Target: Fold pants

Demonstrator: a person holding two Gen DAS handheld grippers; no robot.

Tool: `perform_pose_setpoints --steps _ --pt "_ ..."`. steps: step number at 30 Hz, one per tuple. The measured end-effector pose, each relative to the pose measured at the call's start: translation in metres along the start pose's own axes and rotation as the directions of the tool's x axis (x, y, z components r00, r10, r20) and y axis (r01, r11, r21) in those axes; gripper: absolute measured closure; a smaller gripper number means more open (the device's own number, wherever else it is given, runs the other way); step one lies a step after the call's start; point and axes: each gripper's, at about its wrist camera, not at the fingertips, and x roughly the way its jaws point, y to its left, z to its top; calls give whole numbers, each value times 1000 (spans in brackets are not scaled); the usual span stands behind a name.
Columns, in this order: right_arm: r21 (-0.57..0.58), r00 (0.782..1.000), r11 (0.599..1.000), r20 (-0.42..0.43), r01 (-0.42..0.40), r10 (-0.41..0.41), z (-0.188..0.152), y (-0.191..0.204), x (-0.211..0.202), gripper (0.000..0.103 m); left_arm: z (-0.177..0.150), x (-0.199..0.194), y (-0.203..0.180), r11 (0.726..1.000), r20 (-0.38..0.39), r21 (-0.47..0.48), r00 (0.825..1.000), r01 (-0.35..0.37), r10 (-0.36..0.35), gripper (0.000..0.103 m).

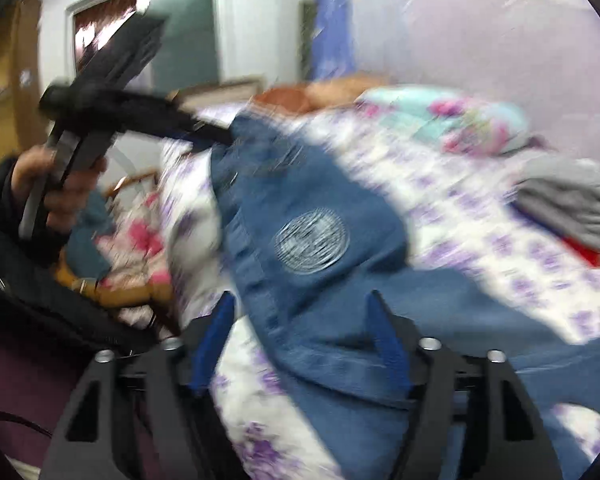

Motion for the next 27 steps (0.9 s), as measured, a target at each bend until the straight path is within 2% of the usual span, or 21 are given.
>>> perform_pose_setpoints --steps 1,2,4,5,6,7,8,11,12,13,14,15,16,17,18,20,21,24,25,26,27 --pt "31 999 999 27 44 -45 3 -9 -11 22 2 -3 -7 999 16 19 1000 27 -27 38" --pt "103 987 985 57 141 -148 6 -27 -29 15 4 0 -15 998 21 43 999 48 -49 37" --pt "248 952 929 61 275 -299 7 -63 -51 5 3 22 -25 996 -35 33 996 89 -88 38" --pt "345 929 880 54 327 -366 4 -86 -63 3 2 31 -30 991 -64 15 989 135 -134 38" --pt "469 896 792 5 390 -444 -2 -118 -76 3 1 35 -34 987 -74 21 985 157 -156 38" --pt "520 878 740 -39 426 -477 -5 -135 -79 3 -1 39 -43 985 -78 56 984 164 -159 38" --pt "572 852 667 -114 477 -511 -9 -159 -79 3 -3 42 -47 984 -76 82 985 159 -153 38" --pt "634 823 555 -255 539 -508 -18 -201 -61 3 -13 73 -42 989 -146 60 981 138 -128 38" --pt "644 820 534 -286 548 -497 -18 -208 -52 3 -19 88 -35 990 -189 27 973 140 -132 38" --pt "648 817 521 -310 556 -486 -22 -212 -42 3 -28 98 -28 989 -208 2 968 147 -143 38" --pt "639 806 507 -351 578 -476 -25 -217 -32 3 -34 96 -28 989 -179 22 974 148 -142 38" --pt "628 800 501 -406 596 -443 -33 -223 -17 18 -38 93 -32 989 -165 52 978 135 -125 38" --pt "650 827 514 -405 561 -390 -42 -226 -12 44 -39 91 -34 990 -162 63 980 129 -118 38" --pt "706 884 533 -359 467 -300 -51 -229 -8 91 -40 89 -34 989 -158 58 980 133 -123 38" --pt "761 918 515 -305 395 -254 -60 -229 -16 91 -40 89 -32 989 -157 51 979 140 -130 38" --pt "755 924 552 -192 355 -332 -59 -210 -49 92 -40 88 -27 986 -157 38 975 162 -155 38" --pt "743 915 575 -124 342 -385 -58 -192 -72 92 -40 88 -26 985 -158 39 974 168 -160 38" --pt "713 851 633 99 300 -515 -79 -128 -146 92 -40 91 -28 983 -158 44 972 181 -172 38" --pt "699 830 646 136 308 -542 -91 -112 -158 92 -40 91 -29 979 -162 44 969 198 -188 38" --pt "688 809 638 126 345 -573 -110 -92 -162 92 -40 93 -30 978 -165 48 967 203 -192 38" --pt "691 812 627 98 361 -576 -124 -85 -159 92 -40 93 -32 978 -167 57 968 199 -187 37"
